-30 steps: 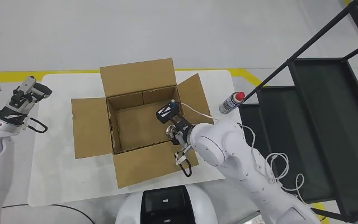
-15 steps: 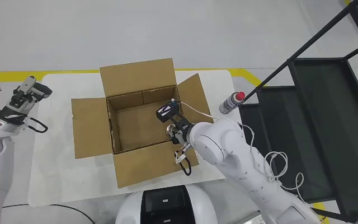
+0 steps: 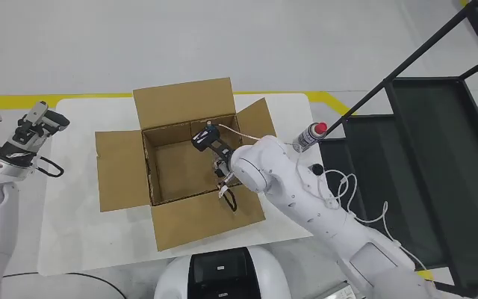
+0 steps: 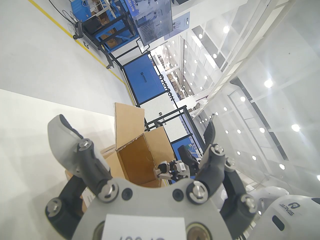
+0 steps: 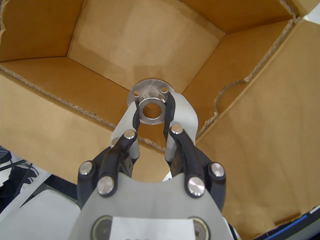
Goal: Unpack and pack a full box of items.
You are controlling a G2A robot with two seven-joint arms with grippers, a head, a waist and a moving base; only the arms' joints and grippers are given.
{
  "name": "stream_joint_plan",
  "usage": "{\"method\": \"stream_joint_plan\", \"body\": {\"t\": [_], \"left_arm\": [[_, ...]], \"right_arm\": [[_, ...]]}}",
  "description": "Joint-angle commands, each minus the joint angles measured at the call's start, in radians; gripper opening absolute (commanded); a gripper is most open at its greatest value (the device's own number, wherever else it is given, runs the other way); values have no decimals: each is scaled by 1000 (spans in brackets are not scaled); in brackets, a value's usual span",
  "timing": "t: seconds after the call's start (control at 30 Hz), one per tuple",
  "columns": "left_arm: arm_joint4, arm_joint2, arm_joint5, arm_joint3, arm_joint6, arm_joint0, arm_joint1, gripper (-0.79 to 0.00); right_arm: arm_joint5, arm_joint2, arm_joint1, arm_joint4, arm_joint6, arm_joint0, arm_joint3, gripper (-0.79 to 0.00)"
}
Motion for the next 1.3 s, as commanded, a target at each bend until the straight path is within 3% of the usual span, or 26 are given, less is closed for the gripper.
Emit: {"method": "stream_joint_plan", "body": {"t": [0.0,0.4,0.87,0.9,0.93,0.97,1.27], "left_arm": [[0,0,0,0,0,0,0,0],[0,0,0,0,0,0,0,0],[0,0,0,0,0,0,0,0],[0,0,0,0,0,0,0,0],[0,0,0,0,0,0,0,0],[0,0,0,0,0,0,0,0],[0,0,0,0,0,0,0,0]], "right_arm": [[8,-38,-18,17,-8,52,83,-785],[66,-240,-138,77,-110,182,478,-785],[121,-276,-214,80,-170,236,684,-776],[123,-276,-217,78,-169,236,689,-634],[124,-276,-219,76,-168,236,693,-428],[126,-274,-221,79,-166,234,693,0],[148,-202,-200,42,-142,206,574,0]]}}
